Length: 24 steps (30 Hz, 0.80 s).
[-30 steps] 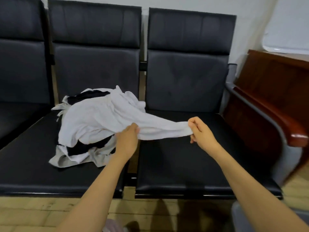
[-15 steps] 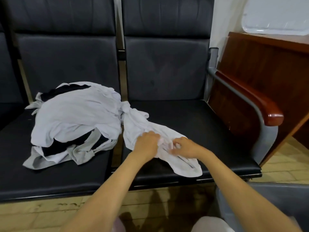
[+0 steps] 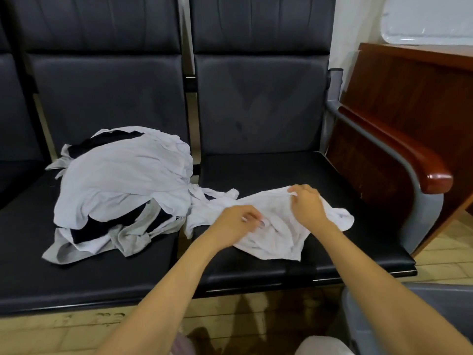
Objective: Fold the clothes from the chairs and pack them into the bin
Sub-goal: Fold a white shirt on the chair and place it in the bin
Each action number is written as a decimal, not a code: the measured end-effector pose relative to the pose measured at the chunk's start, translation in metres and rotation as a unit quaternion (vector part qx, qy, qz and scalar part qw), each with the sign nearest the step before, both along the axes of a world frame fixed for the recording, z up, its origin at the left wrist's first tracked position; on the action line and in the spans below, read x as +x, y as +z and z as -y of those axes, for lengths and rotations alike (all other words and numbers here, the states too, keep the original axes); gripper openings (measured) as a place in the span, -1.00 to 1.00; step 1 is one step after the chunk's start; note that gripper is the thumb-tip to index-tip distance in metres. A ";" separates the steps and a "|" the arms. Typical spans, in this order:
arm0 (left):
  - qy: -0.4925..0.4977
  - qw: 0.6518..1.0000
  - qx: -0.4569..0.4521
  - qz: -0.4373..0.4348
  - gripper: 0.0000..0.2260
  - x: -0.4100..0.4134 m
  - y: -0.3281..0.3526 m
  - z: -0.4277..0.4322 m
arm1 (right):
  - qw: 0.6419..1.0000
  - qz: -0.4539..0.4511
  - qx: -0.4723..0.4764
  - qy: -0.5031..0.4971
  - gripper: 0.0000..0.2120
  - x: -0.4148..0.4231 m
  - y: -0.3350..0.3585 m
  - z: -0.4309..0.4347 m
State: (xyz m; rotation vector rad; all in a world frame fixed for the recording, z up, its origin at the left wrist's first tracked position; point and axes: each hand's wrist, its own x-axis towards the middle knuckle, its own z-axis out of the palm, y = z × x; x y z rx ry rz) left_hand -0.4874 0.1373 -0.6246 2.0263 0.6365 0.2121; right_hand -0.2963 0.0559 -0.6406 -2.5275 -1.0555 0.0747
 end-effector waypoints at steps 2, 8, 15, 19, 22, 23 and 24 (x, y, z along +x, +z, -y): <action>0.094 0.974 0.201 -0.052 -0.69 -0.002 -0.007 -0.018 | 0.988 -0.091 0.082 0.095 -0.74 -0.029 0.007 -0.007; 0.053 0.932 0.263 -0.242 -0.67 -0.011 -0.031 -0.039 | 0.989 -0.033 -0.054 0.135 -0.77 -0.053 -0.014 -0.022; 0.060 0.918 0.334 -0.204 -0.73 -0.002 -0.016 -0.030 | 0.963 -0.161 0.203 0.078 -0.75 -0.012 0.020 0.016; 0.092 0.941 0.301 -0.123 -0.81 0.001 -0.011 -0.028 | 0.958 -0.111 0.262 -0.016 -0.73 0.009 0.021 0.026; 0.060 0.985 0.160 0.004 -0.85 0.000 0.003 -0.013 | 0.988 -0.072 0.126 -0.058 -0.70 0.019 0.015 0.026; 0.006 0.995 0.097 -0.001 -0.85 -0.002 0.007 -0.007 | 0.995 -0.069 0.042 -0.066 -0.63 0.020 0.012 0.025; -0.058 0.997 0.046 -0.034 -0.82 -0.003 0.009 -0.002 | 0.994 -0.079 -0.008 -0.075 -0.56 0.019 0.010 0.025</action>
